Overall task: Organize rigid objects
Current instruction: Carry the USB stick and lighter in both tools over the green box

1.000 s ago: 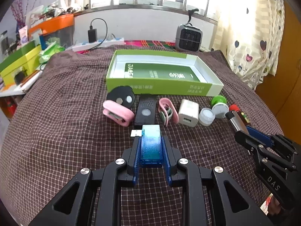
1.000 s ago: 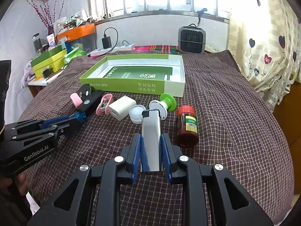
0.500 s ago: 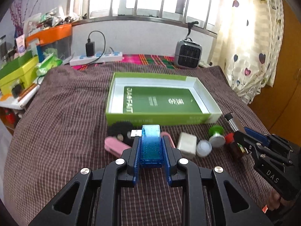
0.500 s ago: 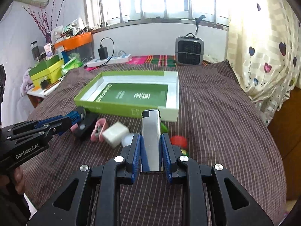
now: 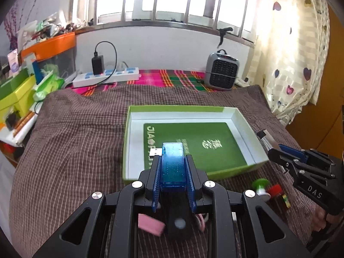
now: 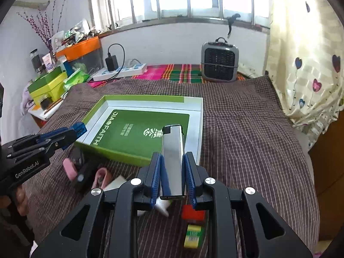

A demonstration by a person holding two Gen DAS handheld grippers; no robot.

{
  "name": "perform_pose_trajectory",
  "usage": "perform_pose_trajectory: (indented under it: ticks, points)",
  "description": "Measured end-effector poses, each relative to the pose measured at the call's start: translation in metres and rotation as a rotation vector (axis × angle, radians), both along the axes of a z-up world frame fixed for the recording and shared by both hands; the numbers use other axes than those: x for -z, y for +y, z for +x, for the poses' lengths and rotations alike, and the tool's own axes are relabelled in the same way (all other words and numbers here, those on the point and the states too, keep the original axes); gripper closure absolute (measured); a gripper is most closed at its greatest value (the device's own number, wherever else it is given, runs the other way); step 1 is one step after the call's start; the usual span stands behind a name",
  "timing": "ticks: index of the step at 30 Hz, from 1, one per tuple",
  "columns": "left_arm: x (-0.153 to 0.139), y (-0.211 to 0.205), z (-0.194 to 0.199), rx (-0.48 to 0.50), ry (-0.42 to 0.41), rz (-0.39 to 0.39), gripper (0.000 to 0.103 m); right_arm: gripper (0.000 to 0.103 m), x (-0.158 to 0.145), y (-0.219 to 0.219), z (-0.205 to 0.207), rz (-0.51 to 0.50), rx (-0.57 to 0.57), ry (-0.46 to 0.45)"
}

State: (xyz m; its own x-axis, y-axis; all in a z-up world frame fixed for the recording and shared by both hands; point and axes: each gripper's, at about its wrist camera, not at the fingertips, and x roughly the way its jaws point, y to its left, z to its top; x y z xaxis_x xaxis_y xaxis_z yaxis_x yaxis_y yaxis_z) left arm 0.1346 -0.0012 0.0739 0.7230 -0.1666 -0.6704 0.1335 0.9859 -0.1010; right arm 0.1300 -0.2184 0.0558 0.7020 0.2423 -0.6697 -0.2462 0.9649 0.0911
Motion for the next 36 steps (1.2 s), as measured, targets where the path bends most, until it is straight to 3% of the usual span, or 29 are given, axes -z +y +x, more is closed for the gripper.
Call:
perform_pose_trajectory:
  ticks: [18,36]
  points:
    - [0.024,0.004,0.069,0.001,0.077,0.019,0.082,0.079,0.023,0.021,0.078,-0.054,-0.026,0.12]
    - [0.045,-0.002,0.088,0.015,0.124,0.046,0.082,0.079,0.045,0.028,0.096,-0.081,-0.025,0.17]
